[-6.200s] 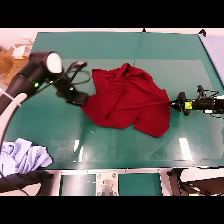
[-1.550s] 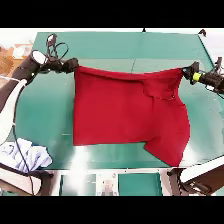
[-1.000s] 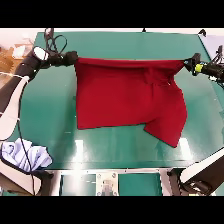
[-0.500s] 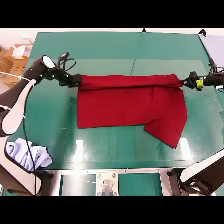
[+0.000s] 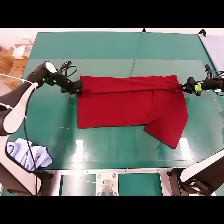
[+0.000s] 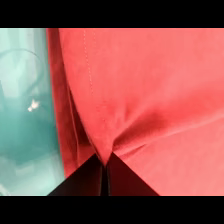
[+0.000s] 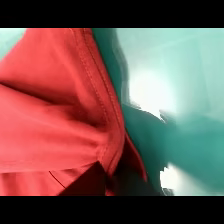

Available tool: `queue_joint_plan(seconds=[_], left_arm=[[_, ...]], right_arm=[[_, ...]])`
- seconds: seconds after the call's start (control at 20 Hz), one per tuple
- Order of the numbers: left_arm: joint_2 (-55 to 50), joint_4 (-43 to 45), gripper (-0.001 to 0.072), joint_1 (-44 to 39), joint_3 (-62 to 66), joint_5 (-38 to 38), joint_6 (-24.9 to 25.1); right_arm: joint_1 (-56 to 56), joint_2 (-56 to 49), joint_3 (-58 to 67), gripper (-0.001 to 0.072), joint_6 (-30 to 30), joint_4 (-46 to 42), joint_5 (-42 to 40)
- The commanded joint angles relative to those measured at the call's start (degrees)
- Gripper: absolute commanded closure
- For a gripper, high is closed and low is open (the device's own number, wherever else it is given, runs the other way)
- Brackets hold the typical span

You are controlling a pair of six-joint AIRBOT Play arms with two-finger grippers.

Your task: Fold the shirts.

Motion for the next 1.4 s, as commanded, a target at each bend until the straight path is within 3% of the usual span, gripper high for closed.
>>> queue_joint_plan(seconds=[0.0, 0.05, 0.1, 0.25, 0.4, 0.5, 0.65, 0.75, 1.0, 1.15, 1.35], left_arm=[[0.0, -0.35, 0.0605, -0.02, -0.09, -4.04, -0.09], [0.13, -0.37, 0.0335, -0.02, -0.09, -4.81, -0.48], [0.17, -0.26, 0.028, 0.04, 0.42, -5.75, -1.92], [0.42, 1.53, 0.0278, 0.04, 4.59, -11.8, -3.87], [3.69, 10.1, 0.0279, 0.02, 5.35, -18.78, -7.58], [8.07, 12.9, 0.0279, 0.02, 1.31, -21.75, -7.8], [19.06, 12.85, 0.0279, 0.02, -13.86, -18.34, -7.93], [28.52, 10.27, 0.0279, 0.02, -27.93, -12.26, -10.82], [48.35, -7.87, 0.0278, -4.46, -57.81, 12.26, -12.09], [49.92, -15.45, 0.0278, -12.22, -65.35, 28.39, -14.14], [49.86, -15.45, 0.0279, -21.55, -68.43, 50.34, -24.28]], right_arm=[[-0.09, 0.04, 0.22, 0.0552, 0.07, -0.07, 2.14], [-0.07, 0.07, 0.76, 0.0551, 0.13, -0.04, 3.17], [-0.07, 0.09, 1.64, 0.0548, 0.79, -0.04, 4.59], [-0.15, 1.09, 4.87, 0.0521, 2.64, -0.17, 10.78], [-1.73, 5.03, 3.43, 0.0522, 3.61, -0.46, 14.05], [-3.58, 9.64, -2.56, 0.0522, 3.96, -0.85, 14.12], [-7.76, 19.89, -18.45, 0.0522, 2.38, -2.56, 10.73], [-11.89, 28.02, -29.77, 0.0523, 0.81, -2.67, 5.35], [-20.24, 45.2, -50.84, 0.0522, 0.22, -2.1, -8.33], [-20.35, 47.5, -55.45, 0.0521, 0.17, 0.39, -11.3], [-20.35, 47.47, -56.68, 0.0522, -0.66, 2.38, -13.0]])
